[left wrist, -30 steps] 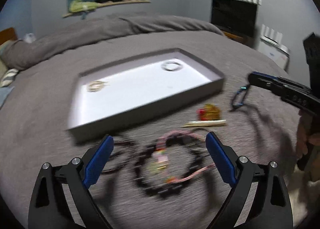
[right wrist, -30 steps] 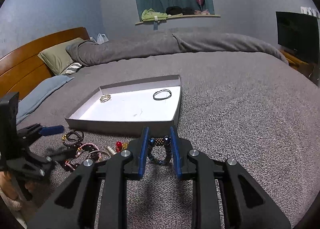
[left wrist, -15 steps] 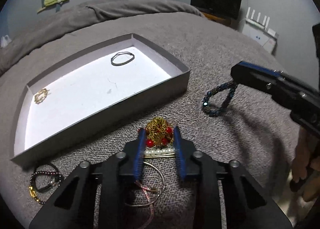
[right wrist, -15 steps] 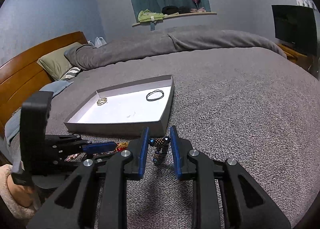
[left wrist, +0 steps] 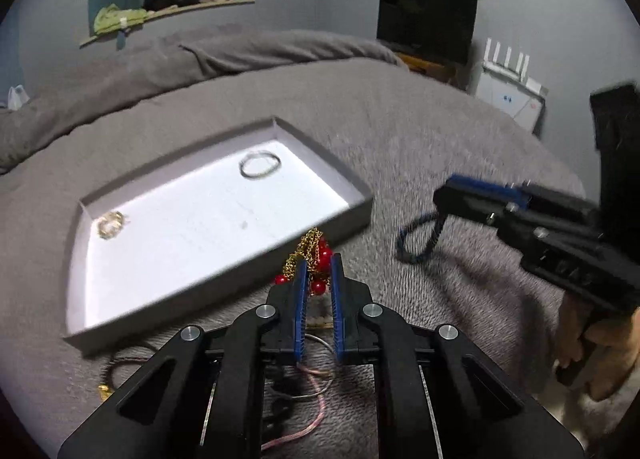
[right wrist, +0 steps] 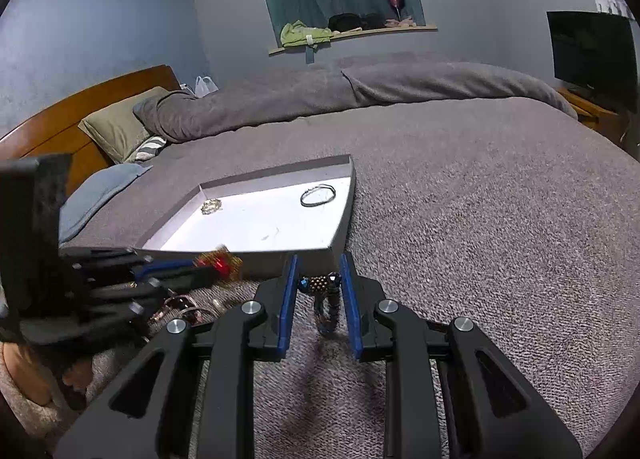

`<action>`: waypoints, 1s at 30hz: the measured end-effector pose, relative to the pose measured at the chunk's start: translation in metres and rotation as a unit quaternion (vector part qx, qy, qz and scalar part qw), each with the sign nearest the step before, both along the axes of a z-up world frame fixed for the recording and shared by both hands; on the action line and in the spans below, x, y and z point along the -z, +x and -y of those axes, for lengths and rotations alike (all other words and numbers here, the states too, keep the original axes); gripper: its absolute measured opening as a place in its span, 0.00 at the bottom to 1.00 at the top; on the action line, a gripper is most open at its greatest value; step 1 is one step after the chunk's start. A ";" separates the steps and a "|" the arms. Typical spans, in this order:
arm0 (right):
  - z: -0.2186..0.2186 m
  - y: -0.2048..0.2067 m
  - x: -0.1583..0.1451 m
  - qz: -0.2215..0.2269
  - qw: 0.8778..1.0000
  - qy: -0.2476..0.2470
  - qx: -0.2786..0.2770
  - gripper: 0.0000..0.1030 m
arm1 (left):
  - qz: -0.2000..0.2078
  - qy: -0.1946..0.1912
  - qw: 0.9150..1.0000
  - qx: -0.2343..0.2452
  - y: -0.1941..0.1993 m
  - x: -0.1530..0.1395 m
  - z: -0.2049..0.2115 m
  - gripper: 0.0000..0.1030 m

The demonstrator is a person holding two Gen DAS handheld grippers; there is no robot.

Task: Organize jewelry
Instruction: 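Carry both pieces into the tray and open both tools to release them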

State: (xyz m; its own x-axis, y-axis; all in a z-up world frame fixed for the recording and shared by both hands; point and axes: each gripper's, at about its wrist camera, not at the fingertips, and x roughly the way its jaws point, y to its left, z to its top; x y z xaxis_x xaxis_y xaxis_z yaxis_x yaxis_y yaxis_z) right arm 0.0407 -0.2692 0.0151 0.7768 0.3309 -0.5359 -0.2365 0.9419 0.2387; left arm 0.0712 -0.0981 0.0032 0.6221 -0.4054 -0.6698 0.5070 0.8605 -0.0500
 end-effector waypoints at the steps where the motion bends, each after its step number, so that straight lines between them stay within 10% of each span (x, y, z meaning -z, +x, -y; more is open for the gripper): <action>1: -0.001 0.001 -0.003 0.003 1.000 0.001 0.000 0.21 | 0.004 -0.003 1.000 -0.003 0.000 -0.006 -0.004 0.12; 15: -0.038 0.048 -0.060 0.041 0.999 -0.015 -0.015 0.21 | 0.043 -0.014 0.994 -0.101 0.037 -0.062 -0.086 0.12; 30: -0.067 0.090 -0.002 -0.028 0.999 -0.029 -0.020 0.21 | -0.035 -0.006 0.988 -0.149 0.071 0.019 -0.130 0.12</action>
